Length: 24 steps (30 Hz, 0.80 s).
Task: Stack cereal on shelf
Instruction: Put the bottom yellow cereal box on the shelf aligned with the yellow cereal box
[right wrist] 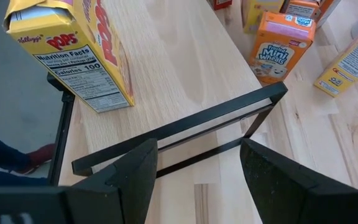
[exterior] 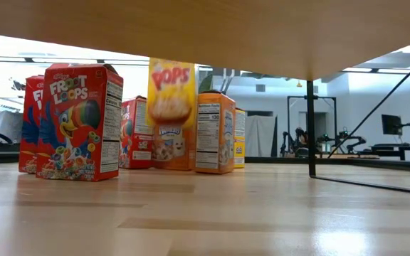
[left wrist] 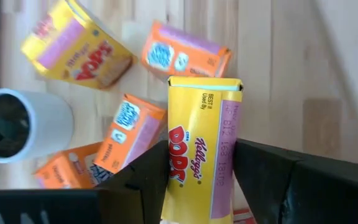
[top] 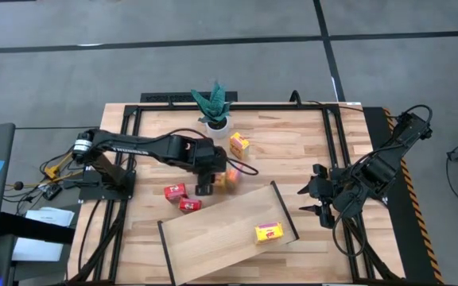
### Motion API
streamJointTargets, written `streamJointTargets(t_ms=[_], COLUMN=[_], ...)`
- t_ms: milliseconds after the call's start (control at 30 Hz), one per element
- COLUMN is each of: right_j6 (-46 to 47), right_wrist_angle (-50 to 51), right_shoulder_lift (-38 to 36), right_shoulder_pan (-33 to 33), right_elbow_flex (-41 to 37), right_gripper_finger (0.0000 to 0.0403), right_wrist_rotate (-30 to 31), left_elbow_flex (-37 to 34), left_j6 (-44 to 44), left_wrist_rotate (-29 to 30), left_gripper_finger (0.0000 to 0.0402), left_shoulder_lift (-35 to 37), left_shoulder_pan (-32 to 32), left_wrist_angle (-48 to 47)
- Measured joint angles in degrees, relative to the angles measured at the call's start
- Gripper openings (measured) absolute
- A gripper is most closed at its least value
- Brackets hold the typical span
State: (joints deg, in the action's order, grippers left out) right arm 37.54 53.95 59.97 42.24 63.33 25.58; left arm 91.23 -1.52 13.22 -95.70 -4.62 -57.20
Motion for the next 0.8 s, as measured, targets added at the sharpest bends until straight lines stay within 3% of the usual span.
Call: streamJointTargets(t_ms=[433,800], right_j6=[3.15,3.11], right_wrist_angle=[-0.55,-0.53], right_shoulder_lift=[-0.01,0.01], right_shoulder_pan=[0.0,0.0], right_elbow_flex=[0.0,0.0], right_gripper_finger=[0.0255,0.0255], right_wrist_rotate=[0.0,0.65], left_elbow_flex=[17.44,21.93], left_j6=[-5.3,-8.53], left_wrist_rotate=[6.54,14.05], left_gripper_finger=[0.0159,0.0159], left_shoulder_lift=[0.0,0.02], left_shoulder_pan=[-6.71,-13.99], left_wrist_angle=[-5.35,-4.14])
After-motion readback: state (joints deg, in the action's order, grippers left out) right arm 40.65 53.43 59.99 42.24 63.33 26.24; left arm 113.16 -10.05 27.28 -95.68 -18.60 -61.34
